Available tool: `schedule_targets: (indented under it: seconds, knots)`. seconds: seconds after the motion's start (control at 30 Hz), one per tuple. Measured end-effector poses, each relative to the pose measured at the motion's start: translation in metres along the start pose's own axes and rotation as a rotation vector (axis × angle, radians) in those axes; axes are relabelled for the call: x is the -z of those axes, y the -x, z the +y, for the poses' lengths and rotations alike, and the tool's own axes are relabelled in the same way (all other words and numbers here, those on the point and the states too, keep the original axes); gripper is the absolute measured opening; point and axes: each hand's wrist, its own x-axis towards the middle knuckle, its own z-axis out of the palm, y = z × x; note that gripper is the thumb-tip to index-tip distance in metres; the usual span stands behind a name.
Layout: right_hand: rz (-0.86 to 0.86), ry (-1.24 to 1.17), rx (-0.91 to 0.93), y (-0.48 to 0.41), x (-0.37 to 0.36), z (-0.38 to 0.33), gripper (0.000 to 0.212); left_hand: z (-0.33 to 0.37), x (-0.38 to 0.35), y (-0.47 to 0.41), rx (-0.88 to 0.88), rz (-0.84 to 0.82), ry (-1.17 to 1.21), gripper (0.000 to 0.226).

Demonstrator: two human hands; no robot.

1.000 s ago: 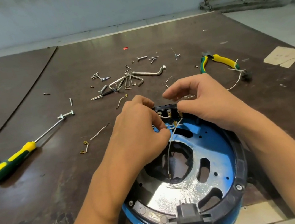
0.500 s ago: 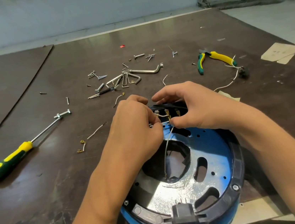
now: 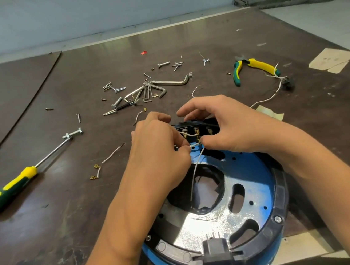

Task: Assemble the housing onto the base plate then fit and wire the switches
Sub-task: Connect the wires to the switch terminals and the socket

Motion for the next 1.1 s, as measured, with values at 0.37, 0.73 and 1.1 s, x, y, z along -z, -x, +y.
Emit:
schedule_targets:
  seconds: [0.37,0.73,1.1]
  knots:
    - [0.011,0.02,-0.004,-0.0008,-0.0012,-0.0009,0.067,-0.0003,-0.0024,-0.0003,0.008,0.001,-0.018,0.007]
    - [0.015,0.058,-0.007,-0.0009,-0.0032,-0.0023,0.068,-0.0041,-0.0057,-0.0031,0.0,0.018,-0.028,0.007]
    - [0.055,0.097,0.015,-0.0021,-0.0058,-0.0011,0.067,-0.0039,-0.0077,-0.0032,-0.005,0.057,-0.032,0.006]
